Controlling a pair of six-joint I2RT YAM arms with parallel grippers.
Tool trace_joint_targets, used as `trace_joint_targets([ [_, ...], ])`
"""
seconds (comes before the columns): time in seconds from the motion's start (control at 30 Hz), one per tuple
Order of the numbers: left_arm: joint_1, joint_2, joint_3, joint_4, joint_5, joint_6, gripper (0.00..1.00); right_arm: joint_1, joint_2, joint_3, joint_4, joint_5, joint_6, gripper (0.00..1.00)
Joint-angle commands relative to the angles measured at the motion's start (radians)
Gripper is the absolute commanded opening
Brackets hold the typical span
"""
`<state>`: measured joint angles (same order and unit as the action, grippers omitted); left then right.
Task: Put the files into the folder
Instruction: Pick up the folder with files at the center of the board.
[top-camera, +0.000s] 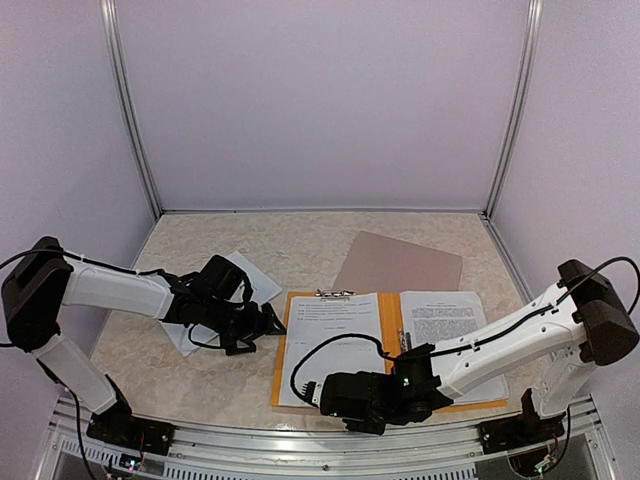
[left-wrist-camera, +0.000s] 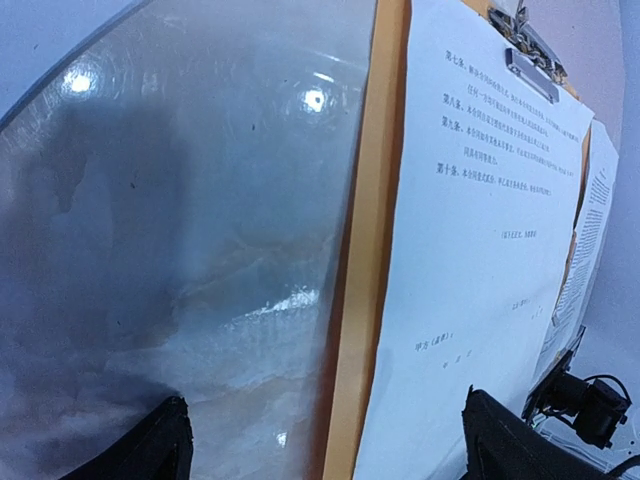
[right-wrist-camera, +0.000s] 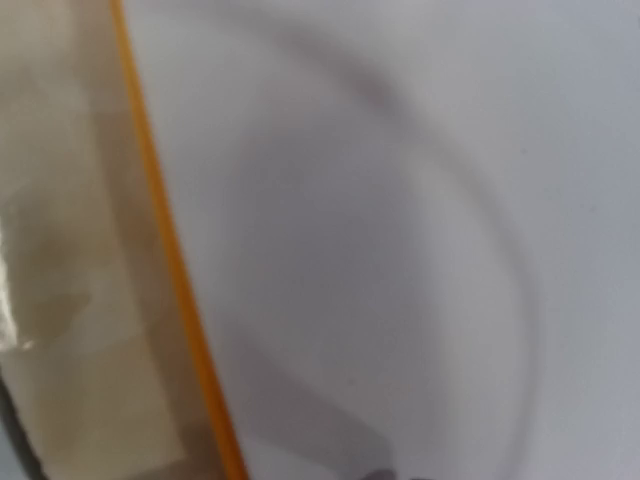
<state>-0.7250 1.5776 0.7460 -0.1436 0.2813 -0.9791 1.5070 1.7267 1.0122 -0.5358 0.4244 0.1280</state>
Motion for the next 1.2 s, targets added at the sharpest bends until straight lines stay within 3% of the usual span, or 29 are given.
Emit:
trace_joint_targets([
  [0.0,0.004,0.028,-0.023,-0.044,0.013,0.000,0.90,0.008,0.029,0.028,-0.015,0.067,0.006,0.33],
  [0.33,0.001,0.054,-0.021,0.002,0.101,-0.006,0.89,0.015,-0.012,0.028,-0.021,0.100,0.029,0.19],
  [0.53,0.002,0.062,-0.020,0.006,0.099,-0.011,0.89,0.034,0.021,0.030,0.008,0.038,0.000,0.38],
  [0.7,0.002,0.067,-0.014,0.007,0.103,-0.008,0.89,0.037,0.060,0.037,0.017,0.026,-0.012,0.47],
  [1.17,0.002,0.086,0.007,-0.007,0.107,0.004,0.89,0.036,0.180,0.103,-0.109,0.209,0.022,0.44],
])
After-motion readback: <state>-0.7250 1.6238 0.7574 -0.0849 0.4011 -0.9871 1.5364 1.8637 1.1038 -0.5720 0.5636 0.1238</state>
